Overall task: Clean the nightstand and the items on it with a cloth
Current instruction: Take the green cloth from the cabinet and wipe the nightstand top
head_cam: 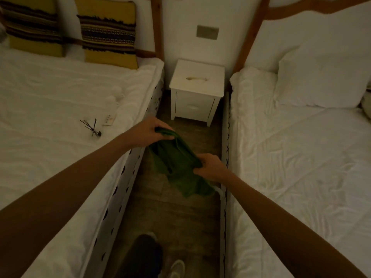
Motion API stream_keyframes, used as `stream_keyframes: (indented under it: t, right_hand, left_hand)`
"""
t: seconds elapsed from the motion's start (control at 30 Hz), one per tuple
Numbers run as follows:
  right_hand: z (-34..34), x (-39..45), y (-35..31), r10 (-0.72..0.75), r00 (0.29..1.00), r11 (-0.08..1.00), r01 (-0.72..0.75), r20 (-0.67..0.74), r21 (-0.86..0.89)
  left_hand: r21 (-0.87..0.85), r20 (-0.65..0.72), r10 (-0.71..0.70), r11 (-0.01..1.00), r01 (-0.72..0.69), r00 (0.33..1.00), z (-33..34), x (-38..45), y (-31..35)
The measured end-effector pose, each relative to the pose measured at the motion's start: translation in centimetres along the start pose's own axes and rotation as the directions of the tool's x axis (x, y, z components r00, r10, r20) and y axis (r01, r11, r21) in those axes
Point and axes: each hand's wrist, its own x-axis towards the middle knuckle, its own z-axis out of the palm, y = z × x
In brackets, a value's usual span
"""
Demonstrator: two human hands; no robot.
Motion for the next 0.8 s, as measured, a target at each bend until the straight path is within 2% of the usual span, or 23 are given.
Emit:
stream_keyframes:
  t: [0.1,0.23,0.33,0.47,0.57,0.67,0.8]
  right_hand:
    - [-2.2,3.5,1.1,0.001,1.000,1.000,-0.001,0.013,-0.024]
    - [-5.6,9.1,1.8,-0.006,0.995,0.998,0.012,0.096,-0.067]
    - [-8.1,13.9,1.8,-0.006,0.996,0.994,0.017,0.094,-0.110]
    - [-12.2,21.1,1.1,-0.007,0.993,0.963,0.039,0.117,-0.268]
    - [-15.3,26.1,1.3,0.002,0.998,0.956,0.016,0.062,-0.292]
    - [-18.2,30.8,1.4,0.061,0.998,0.964,-0.068,-0.032,-0.257]
    - [-21.5,36.5,1.7,0.127,0.980,0.963,-0.158,-0.151,-0.220]
  left_hand:
    - [-0.001,-0.061,0.016,1.000,-0.016,0.998,-1.9,3.0,-1.9]
    - [0.006,-0.080,-0.005,1.000,0.006,0.997,-5.4,8.3,-5.6]
    - [-0.019,-0.100,-0.037,0.999,0.035,0.994,-8.7,13.0,-8.8]
    - [-0.017,-0.128,-0.111,0.994,0.110,0.985,-13.3,18.6,-13.2]
    - [0.063,-0.122,-0.106,0.991,0.114,0.987,-16.7,22.1,-16.4]
    - [0.106,-0.150,-0.134,0.983,0.151,0.979,-19.3,25.8,-19.5]
    - [0.079,-0.148,-0.191,0.976,0.204,0.970,-21.2,31.7,-21.8]
